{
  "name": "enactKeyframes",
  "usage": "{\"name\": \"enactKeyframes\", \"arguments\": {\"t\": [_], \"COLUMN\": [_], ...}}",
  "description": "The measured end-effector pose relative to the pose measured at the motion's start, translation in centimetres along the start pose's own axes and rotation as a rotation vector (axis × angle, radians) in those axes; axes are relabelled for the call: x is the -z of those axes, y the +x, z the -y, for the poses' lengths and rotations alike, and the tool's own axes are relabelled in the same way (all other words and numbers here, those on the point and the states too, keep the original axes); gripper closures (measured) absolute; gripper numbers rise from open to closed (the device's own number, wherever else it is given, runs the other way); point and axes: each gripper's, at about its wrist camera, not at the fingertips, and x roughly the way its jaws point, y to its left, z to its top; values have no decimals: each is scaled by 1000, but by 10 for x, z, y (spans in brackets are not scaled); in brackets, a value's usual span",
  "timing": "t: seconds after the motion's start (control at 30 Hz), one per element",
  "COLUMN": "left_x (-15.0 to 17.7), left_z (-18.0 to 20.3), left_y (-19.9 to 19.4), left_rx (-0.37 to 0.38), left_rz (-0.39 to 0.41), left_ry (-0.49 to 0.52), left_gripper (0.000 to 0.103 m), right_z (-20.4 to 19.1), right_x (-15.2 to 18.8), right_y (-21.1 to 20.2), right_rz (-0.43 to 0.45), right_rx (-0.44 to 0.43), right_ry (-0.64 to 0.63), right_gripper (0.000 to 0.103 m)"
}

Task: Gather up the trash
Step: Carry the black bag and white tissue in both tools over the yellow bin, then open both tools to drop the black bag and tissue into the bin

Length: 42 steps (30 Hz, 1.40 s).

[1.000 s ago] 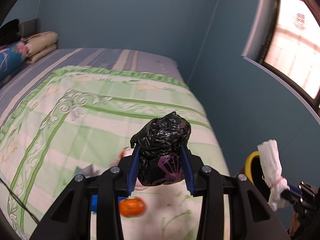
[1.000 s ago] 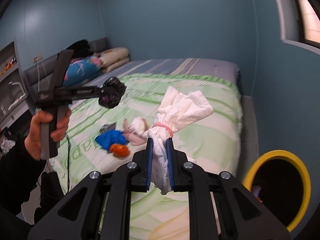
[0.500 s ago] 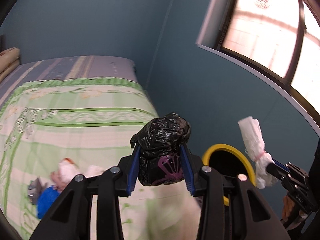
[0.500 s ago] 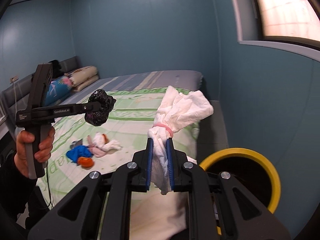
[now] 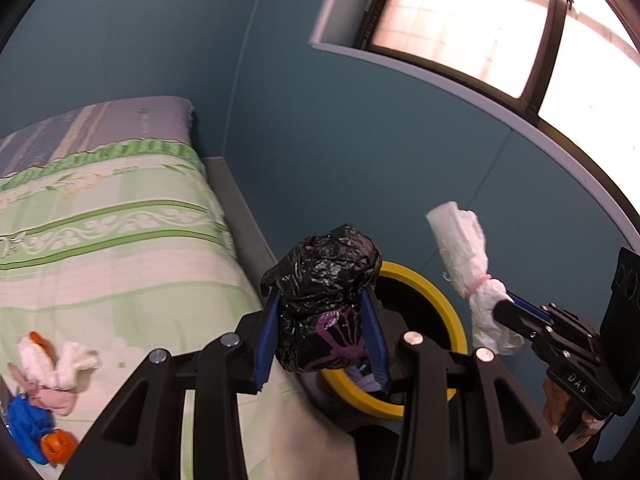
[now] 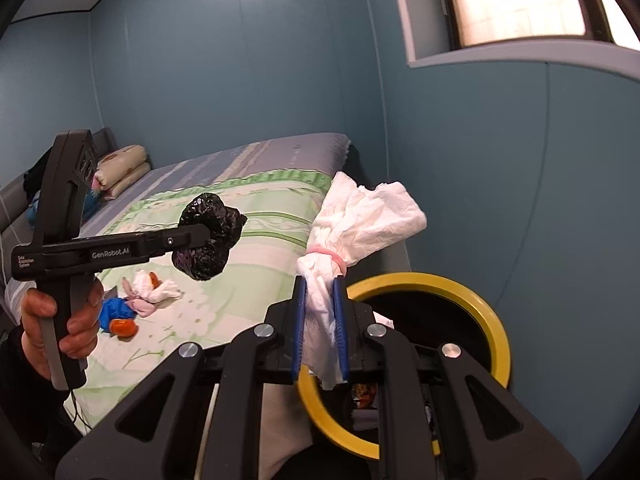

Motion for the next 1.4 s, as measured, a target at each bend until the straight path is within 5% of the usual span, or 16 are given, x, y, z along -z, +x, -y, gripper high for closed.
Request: {"name": "enactKeyframes", "arguments": {"t": [0.83,1.4], "left_x": [31,41], "left_z": [42,46], "left_y": [121,143], "left_rx": [84,81], "left_rz": [-205,-246], "left_ry": [0,-25], "left_gripper": [67,61], "right_z": [84,97], "right_x": [42,47], "right_y": [40,52], "right_rz": [-118,-143], "right_rx": [53,71], "right_ry": [160,225], "right_gripper": [90,88]}}
